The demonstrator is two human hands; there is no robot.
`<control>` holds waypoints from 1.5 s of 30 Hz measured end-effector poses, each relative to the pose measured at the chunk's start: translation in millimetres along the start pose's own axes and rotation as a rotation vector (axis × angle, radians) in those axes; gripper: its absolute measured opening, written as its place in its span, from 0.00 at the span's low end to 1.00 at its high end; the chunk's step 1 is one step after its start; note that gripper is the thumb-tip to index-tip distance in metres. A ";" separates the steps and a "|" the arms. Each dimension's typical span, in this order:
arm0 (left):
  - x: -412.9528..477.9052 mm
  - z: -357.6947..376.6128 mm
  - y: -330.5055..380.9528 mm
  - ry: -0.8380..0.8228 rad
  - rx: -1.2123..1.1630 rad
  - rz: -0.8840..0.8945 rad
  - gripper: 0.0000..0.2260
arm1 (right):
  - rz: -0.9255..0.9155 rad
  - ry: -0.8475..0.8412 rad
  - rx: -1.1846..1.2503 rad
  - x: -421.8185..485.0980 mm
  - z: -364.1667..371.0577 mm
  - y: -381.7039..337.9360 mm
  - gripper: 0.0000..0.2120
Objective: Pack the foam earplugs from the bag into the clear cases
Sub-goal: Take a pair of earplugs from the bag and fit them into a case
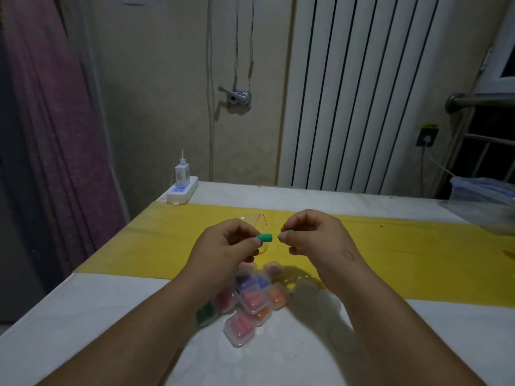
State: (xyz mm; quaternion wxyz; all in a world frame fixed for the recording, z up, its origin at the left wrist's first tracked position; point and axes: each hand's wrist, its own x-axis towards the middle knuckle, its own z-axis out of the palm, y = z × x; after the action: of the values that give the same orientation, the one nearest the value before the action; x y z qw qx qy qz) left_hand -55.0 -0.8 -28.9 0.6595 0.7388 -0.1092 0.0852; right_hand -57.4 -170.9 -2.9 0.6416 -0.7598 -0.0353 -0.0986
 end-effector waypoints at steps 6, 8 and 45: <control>3.6 -2.8 -0.3 0.051 -0.122 -0.035 0.03 | 0.033 -0.041 0.040 -0.9 5.4 1.2 0.08; 2.6 -2.5 2.2 0.031 -0.221 -0.058 0.04 | 0.023 -0.056 0.035 -1.2 7.5 2.2 0.07; -9.8 35.5 1.7 -0.271 1.050 0.463 0.17 | 0.001 0.150 -0.229 17.3 -33.3 8.0 0.06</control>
State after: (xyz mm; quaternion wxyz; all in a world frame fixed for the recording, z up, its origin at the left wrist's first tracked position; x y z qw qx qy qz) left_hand -65.5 -35.7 -34.0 0.1501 0.9277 -0.2939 0.1745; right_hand -42.5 -206.4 -2.0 0.5516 -0.8186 0.0246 -0.1584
